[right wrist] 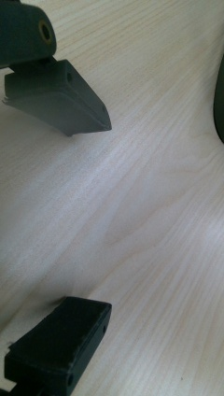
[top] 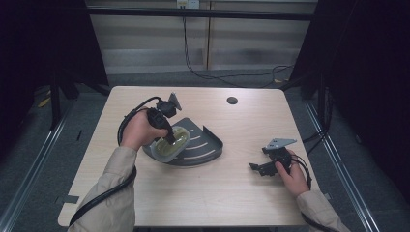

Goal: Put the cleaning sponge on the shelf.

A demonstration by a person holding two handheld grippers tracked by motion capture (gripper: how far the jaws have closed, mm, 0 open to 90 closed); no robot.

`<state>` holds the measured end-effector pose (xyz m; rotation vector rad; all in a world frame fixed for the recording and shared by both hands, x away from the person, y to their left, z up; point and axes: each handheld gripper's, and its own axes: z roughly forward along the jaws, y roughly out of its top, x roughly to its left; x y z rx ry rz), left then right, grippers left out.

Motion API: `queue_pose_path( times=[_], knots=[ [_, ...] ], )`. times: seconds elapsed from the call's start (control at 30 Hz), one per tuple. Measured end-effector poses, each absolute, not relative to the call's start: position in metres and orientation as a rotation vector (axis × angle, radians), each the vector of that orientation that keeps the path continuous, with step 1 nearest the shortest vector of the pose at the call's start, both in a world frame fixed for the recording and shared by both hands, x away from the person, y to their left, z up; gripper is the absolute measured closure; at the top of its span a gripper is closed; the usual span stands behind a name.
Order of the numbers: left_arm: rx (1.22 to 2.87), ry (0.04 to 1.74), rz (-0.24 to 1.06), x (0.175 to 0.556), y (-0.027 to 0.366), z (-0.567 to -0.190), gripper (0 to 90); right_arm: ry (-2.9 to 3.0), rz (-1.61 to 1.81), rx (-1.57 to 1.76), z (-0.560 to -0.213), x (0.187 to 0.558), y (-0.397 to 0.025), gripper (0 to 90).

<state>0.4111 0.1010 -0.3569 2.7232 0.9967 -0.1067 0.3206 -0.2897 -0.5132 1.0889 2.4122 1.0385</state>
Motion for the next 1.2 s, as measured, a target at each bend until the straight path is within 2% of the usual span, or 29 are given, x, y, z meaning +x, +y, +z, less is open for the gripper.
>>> queue_pose_path(
  times=[1.2],
  knots=[
    [2.731, 0.974, -0.048, 0.453, 0.100, -0.378, 71.1, 2.412, 1.038, 1.089, -0.513, 0.321, -0.290, 10.8]
  ],
)
